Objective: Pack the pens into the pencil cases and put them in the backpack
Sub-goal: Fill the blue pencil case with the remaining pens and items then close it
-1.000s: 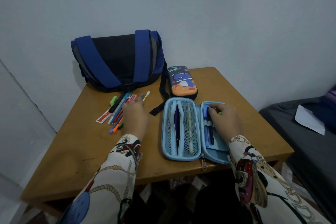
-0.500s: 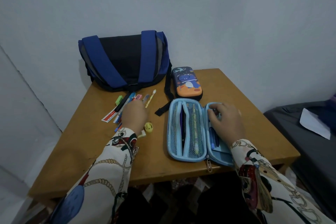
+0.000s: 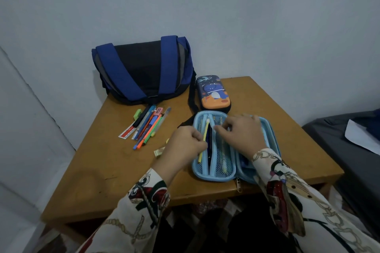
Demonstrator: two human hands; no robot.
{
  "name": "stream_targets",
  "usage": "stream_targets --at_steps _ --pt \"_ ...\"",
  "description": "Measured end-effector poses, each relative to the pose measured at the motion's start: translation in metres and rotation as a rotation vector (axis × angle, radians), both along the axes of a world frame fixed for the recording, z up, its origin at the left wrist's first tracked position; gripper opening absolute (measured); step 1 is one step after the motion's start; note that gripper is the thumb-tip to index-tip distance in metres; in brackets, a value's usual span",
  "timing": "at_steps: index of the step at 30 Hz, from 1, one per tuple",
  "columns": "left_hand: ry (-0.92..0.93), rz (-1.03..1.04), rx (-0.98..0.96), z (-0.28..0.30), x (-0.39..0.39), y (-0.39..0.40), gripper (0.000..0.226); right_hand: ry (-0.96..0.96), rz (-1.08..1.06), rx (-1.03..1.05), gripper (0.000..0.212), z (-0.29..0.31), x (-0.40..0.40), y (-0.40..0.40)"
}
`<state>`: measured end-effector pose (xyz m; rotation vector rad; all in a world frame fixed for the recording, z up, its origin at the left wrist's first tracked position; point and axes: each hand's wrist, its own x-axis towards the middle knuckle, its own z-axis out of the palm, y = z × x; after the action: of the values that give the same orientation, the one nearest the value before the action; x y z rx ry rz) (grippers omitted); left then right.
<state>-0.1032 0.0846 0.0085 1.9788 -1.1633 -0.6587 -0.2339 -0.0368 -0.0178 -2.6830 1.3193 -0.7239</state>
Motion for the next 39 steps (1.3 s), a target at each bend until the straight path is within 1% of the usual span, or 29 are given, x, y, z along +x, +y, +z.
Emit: stream_targets --at_steps 2,5,10,14,19,23,26,28,31,33,34,37,39 --pt "-0.018 -0.016 0.007 0.0 -0.003 0.001 0.005 0.049 -0.027 0.033 0.041 -0.002 0.012 0.006" --pt "-0.019 -0.024 0.031 -0.003 -0.004 0.0 0.007 0.067 -0.059 0.05 0.041 -0.008 0.019 0.01" --pt "-0.024 -0.024 0.051 -0.006 -0.005 0.003 0.007 0.016 -0.052 0.046 0.033 -0.013 0.015 0.013" --pt "-0.065 -0.015 0.053 -0.004 -0.007 0.001 0.006 0.025 -0.044 0.026 0.028 -0.013 0.015 0.014" --pt "-0.063 -0.006 0.039 -0.002 -0.007 -0.01 0.005 -0.117 -0.035 0.077 0.027 -0.017 0.015 0.01" --pt "-0.075 -0.005 0.056 -0.005 -0.012 -0.02 0.007 -0.171 -0.016 0.099 0.028 -0.02 0.015 0.007" --pt "-0.18 -0.04 0.082 -0.005 -0.018 -0.023 0.014 -0.185 0.006 0.114 0.029 -0.021 0.014 0.007" --pt "-0.317 -0.068 0.117 -0.007 -0.02 -0.023 0.009 -0.2 0.015 0.116 0.03 -0.021 0.014 0.007" --pt "-0.45 -0.115 0.138 -0.008 -0.018 -0.023 0.026 -0.218 0.022 0.1 0.03 -0.021 0.013 0.008" --pt "-0.475 -0.195 0.151 -0.005 -0.015 -0.022 0.019 -0.24 0.028 0.106 0.03 -0.021 0.014 0.008" --pt "-0.46 -0.228 0.159 -0.003 -0.013 -0.021 0.018 -0.247 0.029 0.114 0.03 -0.021 0.013 0.008" --pt "-0.453 -0.254 0.17 -0.001 -0.005 -0.018 0.026 -0.258 0.033 0.118 0.03 -0.02 0.011 0.009" --pt "-0.478 -0.245 0.19 -0.005 0.0 -0.017 0.038 -0.258 0.035 0.118 0.029 -0.019 0.012 0.01"
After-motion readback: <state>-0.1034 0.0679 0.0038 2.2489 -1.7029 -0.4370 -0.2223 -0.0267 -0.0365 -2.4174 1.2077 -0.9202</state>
